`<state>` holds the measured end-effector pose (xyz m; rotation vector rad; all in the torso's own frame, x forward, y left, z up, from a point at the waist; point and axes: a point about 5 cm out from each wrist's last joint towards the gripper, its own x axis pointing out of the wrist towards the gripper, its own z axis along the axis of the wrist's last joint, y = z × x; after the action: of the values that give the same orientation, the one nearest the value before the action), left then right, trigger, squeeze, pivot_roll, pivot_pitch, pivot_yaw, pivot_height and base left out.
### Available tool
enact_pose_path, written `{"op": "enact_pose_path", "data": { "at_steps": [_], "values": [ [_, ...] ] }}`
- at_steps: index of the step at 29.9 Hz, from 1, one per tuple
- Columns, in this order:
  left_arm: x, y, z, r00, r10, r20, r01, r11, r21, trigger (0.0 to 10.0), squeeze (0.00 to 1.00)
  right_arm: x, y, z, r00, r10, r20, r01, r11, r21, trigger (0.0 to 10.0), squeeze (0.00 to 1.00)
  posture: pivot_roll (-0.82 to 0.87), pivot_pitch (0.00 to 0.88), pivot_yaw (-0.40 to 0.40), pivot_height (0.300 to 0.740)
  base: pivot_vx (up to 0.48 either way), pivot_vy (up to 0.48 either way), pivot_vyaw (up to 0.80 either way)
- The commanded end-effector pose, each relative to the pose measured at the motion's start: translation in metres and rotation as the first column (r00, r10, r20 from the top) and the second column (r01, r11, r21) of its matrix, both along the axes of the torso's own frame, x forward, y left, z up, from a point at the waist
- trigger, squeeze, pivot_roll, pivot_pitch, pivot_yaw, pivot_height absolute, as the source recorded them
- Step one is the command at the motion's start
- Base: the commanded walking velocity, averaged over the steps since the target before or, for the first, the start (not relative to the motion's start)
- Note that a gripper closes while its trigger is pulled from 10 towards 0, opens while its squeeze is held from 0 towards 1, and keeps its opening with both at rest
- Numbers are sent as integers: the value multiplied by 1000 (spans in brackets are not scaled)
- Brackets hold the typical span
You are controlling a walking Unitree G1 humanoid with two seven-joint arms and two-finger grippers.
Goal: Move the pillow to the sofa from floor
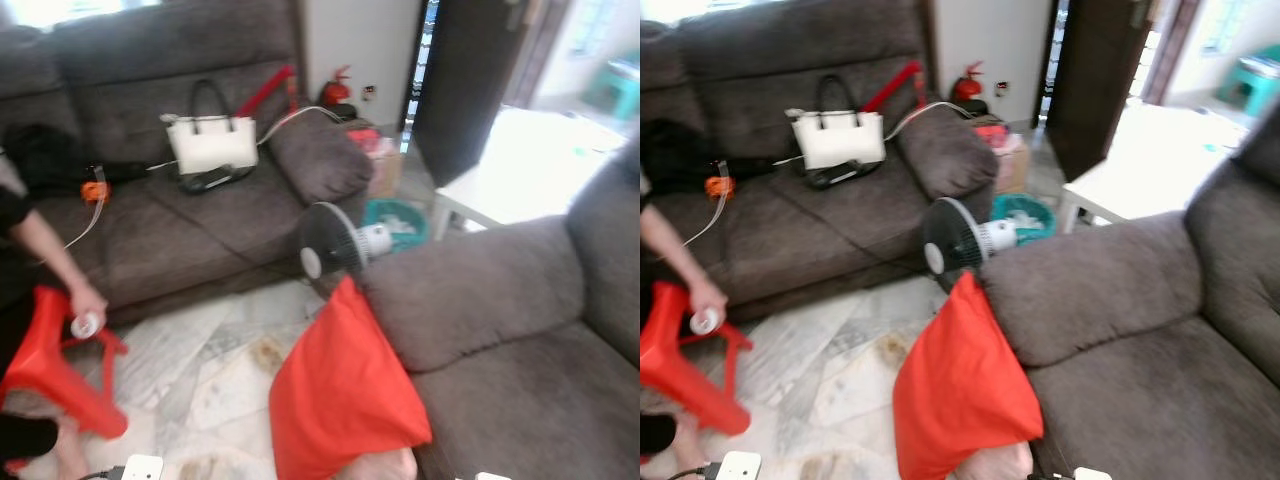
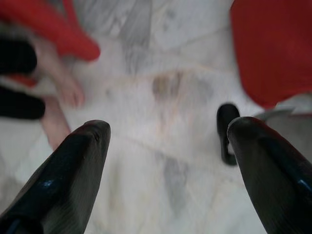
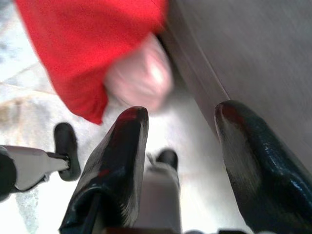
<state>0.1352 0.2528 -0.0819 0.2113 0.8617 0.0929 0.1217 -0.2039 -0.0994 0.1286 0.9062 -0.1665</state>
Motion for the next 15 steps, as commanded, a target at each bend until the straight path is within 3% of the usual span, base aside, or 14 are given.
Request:
{"op": "enact_pose_path", "data": {
  "at_steps": [1,4,10,15],
  "values": [
    [-8,1,-3,999,-15,-42,16,1000,8,10000,0,0,1,0,1000,27,-2,-27,1000,-1,10000,0,129,0,1,740,0,0,800],
    [-8,1,-3,999,-14,-38,14,1000,7,10000,0,1,0,0,1000,13,-1,-13,1000,2,10000,0,131,0,1,740,0,0,585],
    [-5,0,-2,1000,-17,-26,17,1000,3,10000,0,-6,6,-3,999,33,-19,-33,999,8,10000,0,130,0,-2,740,0,0,0],
    [-3,-1,-2,999,-25,-21,25,1000,1,10000,0,-3,6,-2,1000,8,-15,-8,1000,18,10000,0,133,0,-3,740,0,0,0]
  ]
}}
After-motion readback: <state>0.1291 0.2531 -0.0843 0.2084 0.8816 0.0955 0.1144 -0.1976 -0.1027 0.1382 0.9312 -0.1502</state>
